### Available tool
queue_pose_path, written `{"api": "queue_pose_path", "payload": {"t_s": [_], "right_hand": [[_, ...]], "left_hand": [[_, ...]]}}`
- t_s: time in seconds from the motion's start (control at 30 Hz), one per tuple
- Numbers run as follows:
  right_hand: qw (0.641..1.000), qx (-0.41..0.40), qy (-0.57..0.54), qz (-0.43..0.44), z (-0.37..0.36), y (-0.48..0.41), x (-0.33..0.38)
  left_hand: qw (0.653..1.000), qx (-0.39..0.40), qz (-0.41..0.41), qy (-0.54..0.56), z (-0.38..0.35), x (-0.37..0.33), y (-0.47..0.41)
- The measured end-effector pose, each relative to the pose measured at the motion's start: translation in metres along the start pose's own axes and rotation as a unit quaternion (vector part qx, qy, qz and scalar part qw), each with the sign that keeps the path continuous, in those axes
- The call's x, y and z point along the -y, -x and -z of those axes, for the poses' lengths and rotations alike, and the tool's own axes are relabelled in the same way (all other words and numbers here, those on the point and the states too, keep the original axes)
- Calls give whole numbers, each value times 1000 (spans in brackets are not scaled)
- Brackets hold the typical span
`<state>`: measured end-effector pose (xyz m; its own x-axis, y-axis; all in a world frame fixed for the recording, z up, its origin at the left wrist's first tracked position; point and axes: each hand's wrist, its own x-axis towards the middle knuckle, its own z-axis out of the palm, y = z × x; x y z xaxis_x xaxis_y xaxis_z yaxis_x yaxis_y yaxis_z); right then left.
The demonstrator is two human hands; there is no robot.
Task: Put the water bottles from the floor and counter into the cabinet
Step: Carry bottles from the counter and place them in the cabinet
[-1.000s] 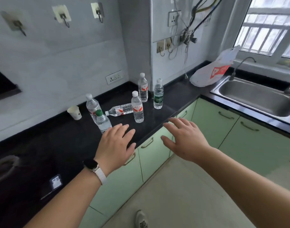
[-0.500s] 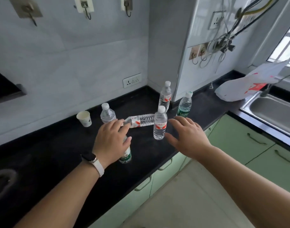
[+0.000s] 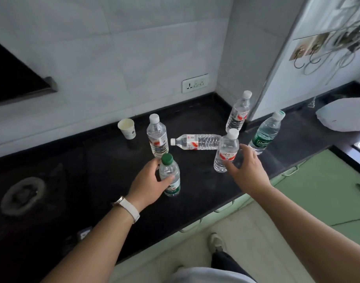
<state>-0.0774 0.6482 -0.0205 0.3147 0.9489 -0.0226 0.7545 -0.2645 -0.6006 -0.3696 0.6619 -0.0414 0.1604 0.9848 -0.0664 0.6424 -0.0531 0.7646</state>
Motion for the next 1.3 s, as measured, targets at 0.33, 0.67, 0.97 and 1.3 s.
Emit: {"api": "queue_pose_path", "payload": {"t_s": [0.33, 0.67, 0.97, 1.3], "right_hand": [[986, 65, -152, -23, -32, -64, -43], [968, 158, -193, 16, -39, -107, -60], [948, 235, -192, 101, -42, -134, -48], [898, 347, -218, 159, -47, -92, -18]], "left_hand": [[984, -76, 137, 88, -46, 0, 0], [939, -203, 230, 158, -80, -23, -5], [899, -312, 255, 172, -106, -53, 2], [858, -385, 296, 171, -98, -69, 61]]}}
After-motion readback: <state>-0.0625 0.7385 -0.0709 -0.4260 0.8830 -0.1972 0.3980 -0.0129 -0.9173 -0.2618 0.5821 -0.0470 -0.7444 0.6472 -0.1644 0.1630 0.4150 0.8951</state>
